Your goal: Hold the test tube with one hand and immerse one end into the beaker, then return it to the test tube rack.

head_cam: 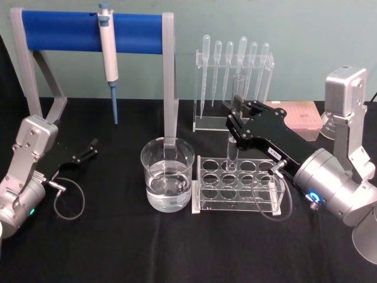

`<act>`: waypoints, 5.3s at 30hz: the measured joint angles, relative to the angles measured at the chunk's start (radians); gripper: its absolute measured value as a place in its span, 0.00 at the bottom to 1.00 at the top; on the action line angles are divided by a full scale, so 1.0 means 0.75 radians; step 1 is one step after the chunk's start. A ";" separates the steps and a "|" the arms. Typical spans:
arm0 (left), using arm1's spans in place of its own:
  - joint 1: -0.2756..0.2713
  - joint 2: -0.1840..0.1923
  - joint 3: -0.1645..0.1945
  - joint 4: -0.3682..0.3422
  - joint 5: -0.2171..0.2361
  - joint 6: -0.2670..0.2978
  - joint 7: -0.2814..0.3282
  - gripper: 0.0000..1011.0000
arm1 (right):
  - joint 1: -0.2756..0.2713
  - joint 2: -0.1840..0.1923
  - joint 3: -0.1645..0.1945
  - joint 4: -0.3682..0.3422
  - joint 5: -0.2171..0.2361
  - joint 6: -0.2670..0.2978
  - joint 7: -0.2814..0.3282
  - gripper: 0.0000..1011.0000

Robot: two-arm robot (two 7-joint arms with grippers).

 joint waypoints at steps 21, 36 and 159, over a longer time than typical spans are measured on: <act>0.000 0.000 0.000 0.000 0.000 0.000 0.000 0.99 | 0.001 0.000 -0.001 0.003 -0.002 -0.004 0.000 0.23; 0.000 0.000 0.000 0.000 0.000 0.000 0.000 0.99 | 0.001 0.000 -0.001 0.003 -0.002 -0.004 0.000 0.23; 0.000 0.000 0.000 0.000 0.000 0.000 0.000 0.99 | 0.001 0.000 -0.001 0.003 -0.002 -0.004 0.000 0.23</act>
